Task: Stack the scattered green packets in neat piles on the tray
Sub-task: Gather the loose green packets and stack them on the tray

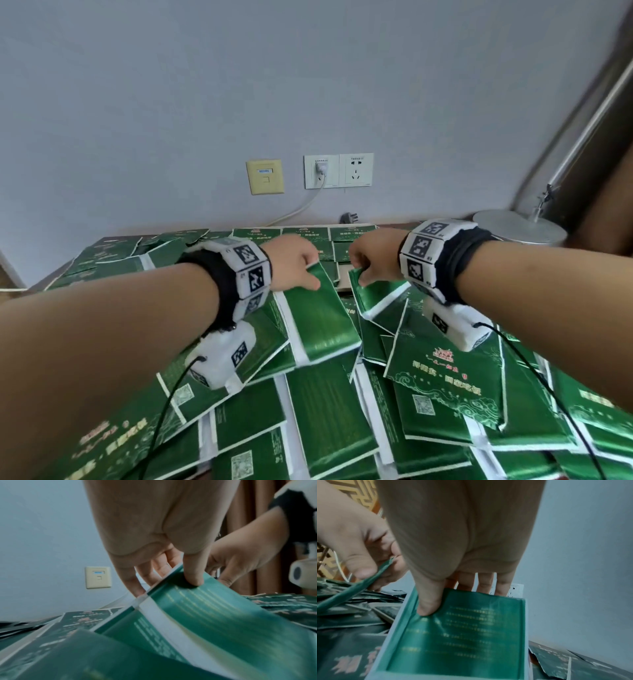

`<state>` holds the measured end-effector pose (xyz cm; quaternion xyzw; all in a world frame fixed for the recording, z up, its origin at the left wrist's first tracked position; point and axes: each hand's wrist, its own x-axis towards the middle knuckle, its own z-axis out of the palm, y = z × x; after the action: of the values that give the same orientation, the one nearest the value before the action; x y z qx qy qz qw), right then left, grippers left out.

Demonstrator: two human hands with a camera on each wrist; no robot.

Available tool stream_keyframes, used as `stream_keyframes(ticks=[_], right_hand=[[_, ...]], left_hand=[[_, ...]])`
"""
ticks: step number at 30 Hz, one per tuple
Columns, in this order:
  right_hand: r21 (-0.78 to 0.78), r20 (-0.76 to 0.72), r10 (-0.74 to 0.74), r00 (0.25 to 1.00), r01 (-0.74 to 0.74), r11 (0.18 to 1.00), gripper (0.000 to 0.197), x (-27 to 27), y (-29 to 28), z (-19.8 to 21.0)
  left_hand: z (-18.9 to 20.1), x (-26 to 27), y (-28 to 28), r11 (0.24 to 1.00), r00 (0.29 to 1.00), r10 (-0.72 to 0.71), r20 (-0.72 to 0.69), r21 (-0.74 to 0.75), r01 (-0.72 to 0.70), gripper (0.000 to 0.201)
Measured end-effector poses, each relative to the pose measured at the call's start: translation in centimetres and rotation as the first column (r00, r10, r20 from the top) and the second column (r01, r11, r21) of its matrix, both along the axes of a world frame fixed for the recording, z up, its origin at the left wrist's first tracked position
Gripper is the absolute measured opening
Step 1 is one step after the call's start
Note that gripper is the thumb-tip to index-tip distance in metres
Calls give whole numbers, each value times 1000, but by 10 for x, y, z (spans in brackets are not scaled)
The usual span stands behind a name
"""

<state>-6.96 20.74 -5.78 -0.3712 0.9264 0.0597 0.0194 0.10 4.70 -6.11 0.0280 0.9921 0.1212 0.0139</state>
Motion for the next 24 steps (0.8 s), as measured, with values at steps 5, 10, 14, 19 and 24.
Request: stream_keyframes(ticks=[5,10,14,19,24], right_hand=[[-42,-34,-46,998,44,998,21,-2,-2,7],[19,10,-50,999,50,999,14,7,-3,6],[283,159,-89,983,41,958,47,20,-1,-6],[378,160,-45,986,-19,925,62,24,-4,-19],[322,195,-26,980,-39,946,62,21,-6,-18]], left_hand=[[2,8,-31,969,975,169,-145,204,-137,12],[-6,20,-46,990,992,91,-85,114,-81,10],[-18,35,-45,996,982,-40,182,-74,54,14],[-37,36,-27,951,966,-132,222,-248,187,41],[-41,22,-10,923,945,-188,267,-281,263,57]])
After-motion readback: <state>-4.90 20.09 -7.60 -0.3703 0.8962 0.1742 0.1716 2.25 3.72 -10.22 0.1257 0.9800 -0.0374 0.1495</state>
